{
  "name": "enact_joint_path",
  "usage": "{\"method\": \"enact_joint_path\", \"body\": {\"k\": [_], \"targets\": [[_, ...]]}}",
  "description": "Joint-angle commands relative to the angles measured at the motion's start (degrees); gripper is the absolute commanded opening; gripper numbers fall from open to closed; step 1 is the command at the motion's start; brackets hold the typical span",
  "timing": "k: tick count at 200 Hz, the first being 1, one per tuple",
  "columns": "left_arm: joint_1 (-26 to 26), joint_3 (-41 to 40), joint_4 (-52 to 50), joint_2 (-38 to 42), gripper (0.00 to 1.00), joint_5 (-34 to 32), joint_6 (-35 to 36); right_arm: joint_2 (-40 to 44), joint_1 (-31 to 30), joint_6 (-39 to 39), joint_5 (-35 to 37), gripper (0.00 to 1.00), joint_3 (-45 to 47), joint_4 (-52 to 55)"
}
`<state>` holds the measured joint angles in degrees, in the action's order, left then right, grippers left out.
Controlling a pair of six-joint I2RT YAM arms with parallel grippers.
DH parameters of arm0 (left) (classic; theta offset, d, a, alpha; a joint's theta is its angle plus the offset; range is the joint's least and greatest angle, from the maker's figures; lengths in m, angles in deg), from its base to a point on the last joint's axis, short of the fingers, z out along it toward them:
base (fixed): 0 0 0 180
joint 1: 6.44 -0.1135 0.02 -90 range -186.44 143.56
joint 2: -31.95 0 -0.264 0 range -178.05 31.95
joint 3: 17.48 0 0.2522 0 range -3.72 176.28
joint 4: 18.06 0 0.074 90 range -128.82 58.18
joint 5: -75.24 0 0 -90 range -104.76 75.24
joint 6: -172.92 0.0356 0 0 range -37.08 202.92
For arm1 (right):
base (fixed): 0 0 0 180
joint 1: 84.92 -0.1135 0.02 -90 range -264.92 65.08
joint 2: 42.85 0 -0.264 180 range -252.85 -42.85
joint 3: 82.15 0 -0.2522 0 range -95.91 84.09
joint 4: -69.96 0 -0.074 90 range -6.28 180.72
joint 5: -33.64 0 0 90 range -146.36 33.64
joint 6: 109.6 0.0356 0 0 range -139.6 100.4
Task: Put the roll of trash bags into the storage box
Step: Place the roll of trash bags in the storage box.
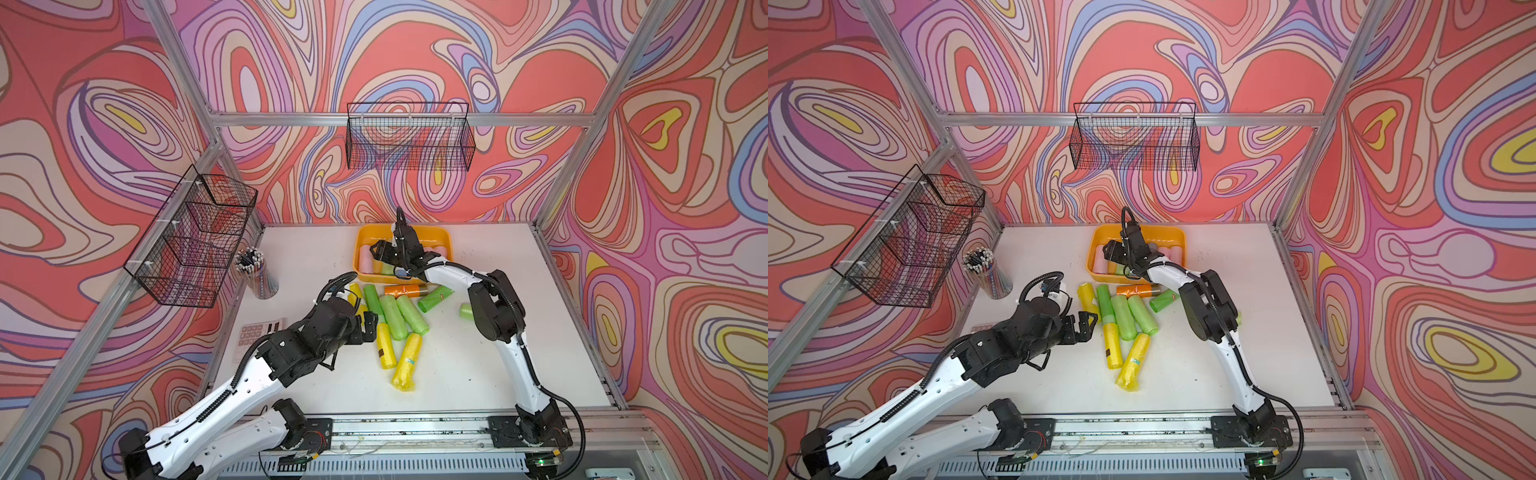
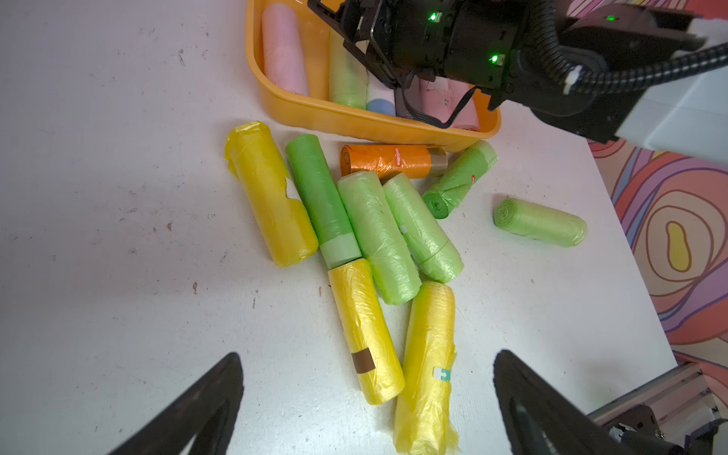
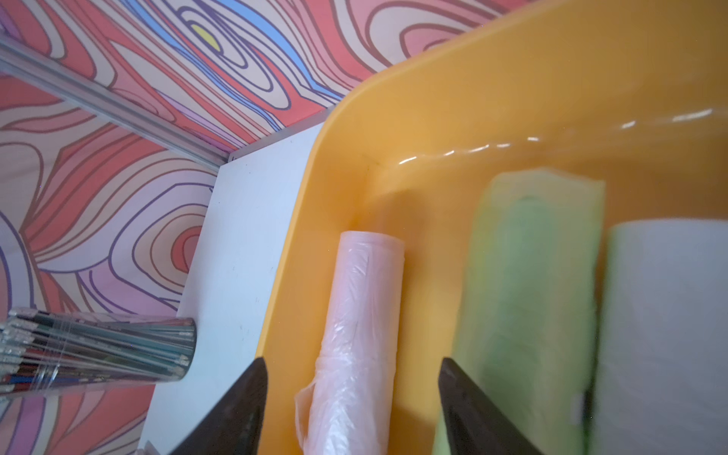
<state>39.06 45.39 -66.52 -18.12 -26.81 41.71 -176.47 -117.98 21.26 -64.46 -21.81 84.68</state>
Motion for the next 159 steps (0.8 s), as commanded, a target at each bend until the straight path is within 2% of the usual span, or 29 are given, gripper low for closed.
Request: {"method": "enact_joint_path", "body": {"k": [1,54,97,159], "targets": [[0.1,0.0,-3.1,1.4,1.0,-2.5,-1.1,7.4,0.1,-2.7,1.3,0.78,0.7,2.1],[0.2,-2.0,-3.6,4.9,1.0,-6.4,-3.1,22.0,0.2,-10.5,6.6,0.98,5.6,11.5],[0.2,-5.9,1.3,7.4,1.0,-2.8,-3.0,35.7,0.2,-11.4,6.5,0.98,17.6,12.7],[0.1,-8.0,7.4,0.6,1.0,5.7,-5.0,50.9,0.1,-13.1,9.3,0.98,31.6,16.1]]}}
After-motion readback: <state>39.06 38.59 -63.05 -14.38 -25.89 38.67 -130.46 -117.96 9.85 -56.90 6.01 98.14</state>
